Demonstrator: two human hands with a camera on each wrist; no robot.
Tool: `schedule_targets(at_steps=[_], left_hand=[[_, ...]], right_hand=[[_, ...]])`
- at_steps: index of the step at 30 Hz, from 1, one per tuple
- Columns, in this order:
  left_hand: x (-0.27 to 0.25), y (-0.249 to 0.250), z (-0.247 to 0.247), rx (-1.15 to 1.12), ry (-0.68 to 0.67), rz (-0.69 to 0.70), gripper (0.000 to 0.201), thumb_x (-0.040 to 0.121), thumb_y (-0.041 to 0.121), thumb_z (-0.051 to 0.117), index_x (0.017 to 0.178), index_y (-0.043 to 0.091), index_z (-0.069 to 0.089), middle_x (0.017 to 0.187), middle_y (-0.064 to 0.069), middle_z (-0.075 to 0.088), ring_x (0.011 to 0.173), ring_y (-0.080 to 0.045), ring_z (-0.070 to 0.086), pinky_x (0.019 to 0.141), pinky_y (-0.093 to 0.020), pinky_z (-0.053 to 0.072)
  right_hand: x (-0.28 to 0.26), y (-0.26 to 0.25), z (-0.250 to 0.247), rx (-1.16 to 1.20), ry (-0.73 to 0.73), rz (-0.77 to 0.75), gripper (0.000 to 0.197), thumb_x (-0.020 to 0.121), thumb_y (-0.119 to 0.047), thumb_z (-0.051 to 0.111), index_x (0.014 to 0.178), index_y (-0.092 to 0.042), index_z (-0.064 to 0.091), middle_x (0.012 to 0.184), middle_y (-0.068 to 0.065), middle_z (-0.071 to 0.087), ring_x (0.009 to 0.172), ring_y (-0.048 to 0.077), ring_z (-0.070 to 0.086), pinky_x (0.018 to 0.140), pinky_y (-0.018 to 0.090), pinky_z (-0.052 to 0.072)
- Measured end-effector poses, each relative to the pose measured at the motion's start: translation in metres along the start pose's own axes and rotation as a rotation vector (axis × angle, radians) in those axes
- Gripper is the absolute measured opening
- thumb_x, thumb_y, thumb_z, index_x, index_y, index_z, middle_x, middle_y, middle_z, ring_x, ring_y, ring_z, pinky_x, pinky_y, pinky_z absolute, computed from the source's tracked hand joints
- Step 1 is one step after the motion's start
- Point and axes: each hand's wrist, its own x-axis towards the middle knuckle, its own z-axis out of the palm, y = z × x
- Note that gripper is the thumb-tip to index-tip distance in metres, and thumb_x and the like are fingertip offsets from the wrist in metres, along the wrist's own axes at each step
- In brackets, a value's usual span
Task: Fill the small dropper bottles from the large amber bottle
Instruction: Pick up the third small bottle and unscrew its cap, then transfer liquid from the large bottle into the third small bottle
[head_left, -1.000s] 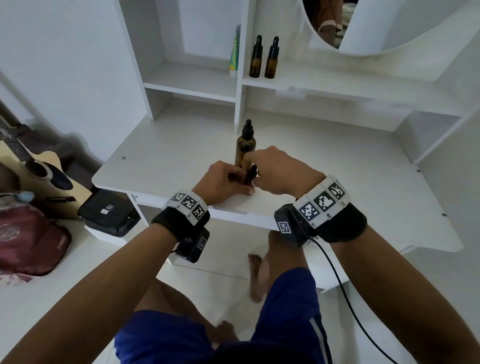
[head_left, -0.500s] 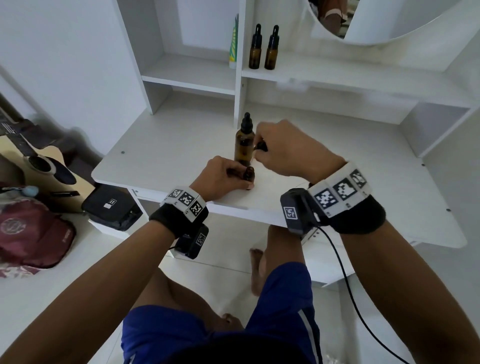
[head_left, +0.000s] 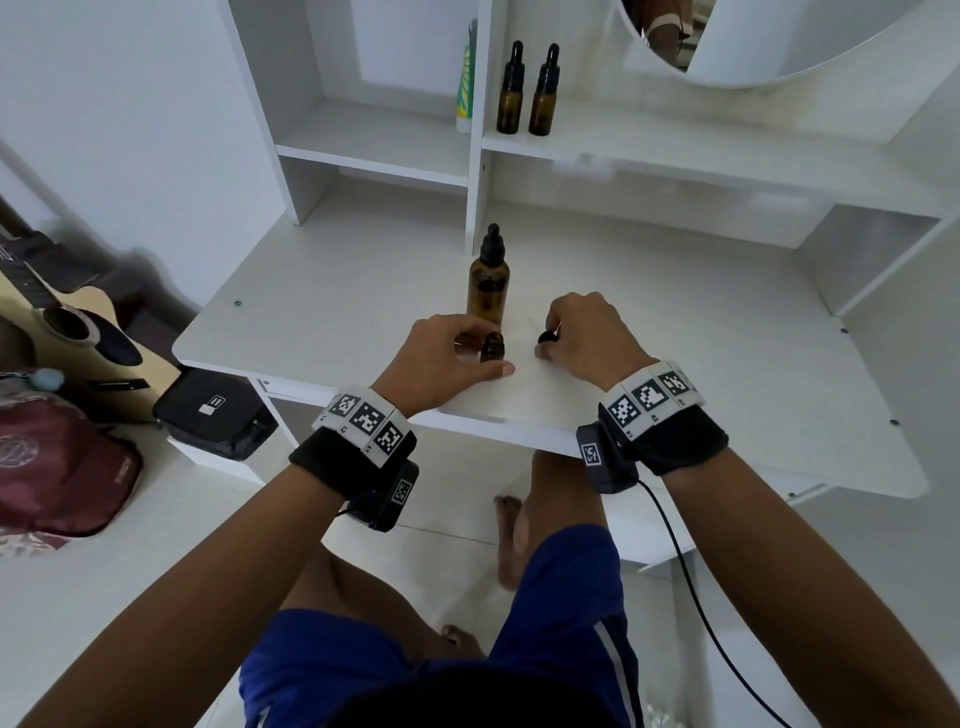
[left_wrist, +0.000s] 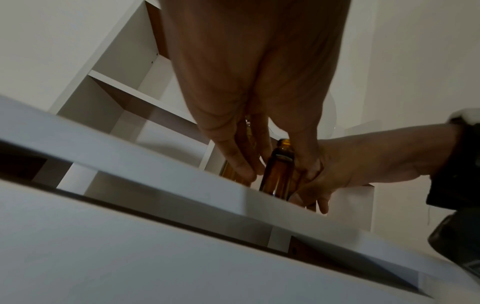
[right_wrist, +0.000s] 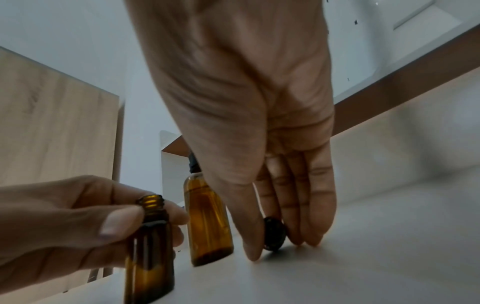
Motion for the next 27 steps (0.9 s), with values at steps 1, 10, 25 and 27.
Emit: schedule_targets(at_steps=[1,10,25,27], left_hand=[[0.000,0.001,0.000,-0.015,0.019,0.000,0.045,0.072,0.035,0.084,0.112,0.017,0.072,0.101,0.004,0.072,0.092,-0.007,0.068,0.088,-0.020,0.053],[0.004,-0.002,0.000,-0.055,0.022,-0.037,0.031,0.075,0.027,0.082,0.102,0.013,0.076,0.092,0.002,0.075,0.082,-0.003,0.070,0.086,-0.021,0.055],[0.008,-0.006,-0.001,-0.121,0.014,-0.105,0.030,0.074,0.031,0.083,0.099,0.015,0.078,0.095,0.003,0.075,0.085,-0.007,0.069,0.075,-0.009,0.049],[0.008,-0.006,-0.001,-0.116,0.015,-0.101,0.030,0.074,0.031,0.083,0.099,0.015,0.078,0.094,0.003,0.075,0.084,-0.007,0.069,0.073,-0.006,0.048]], right_hand=[[0.001,0.000,0.000,-0.002,-0.003,-0.002,0.034,0.085,-0.028,0.074,0.110,-0.007,0.064,0.111,0.015,0.061,0.098,0.031,0.060,0.073,0.029,0.042],[0.000,-0.005,-0.024,-0.040,-0.062,-0.016,0.059,0.088,-0.045,0.067,0.131,-0.008,0.052,0.125,0.015,0.057,0.109,0.030,0.059,0.088,0.036,0.049],[0.035,-0.054,-0.033,0.422,0.145,-0.238,0.041,0.098,-0.043,0.048,0.089,-0.007,0.066,0.078,0.002,0.066,0.068,0.009,0.056,0.059,0.017,0.038],[0.036,-0.055,-0.033,0.464,0.157,-0.227,0.041,0.100,-0.038,0.046,0.083,-0.005,0.064,0.067,-0.002,0.059,0.060,0.007,0.050,0.051,0.009,0.033]])
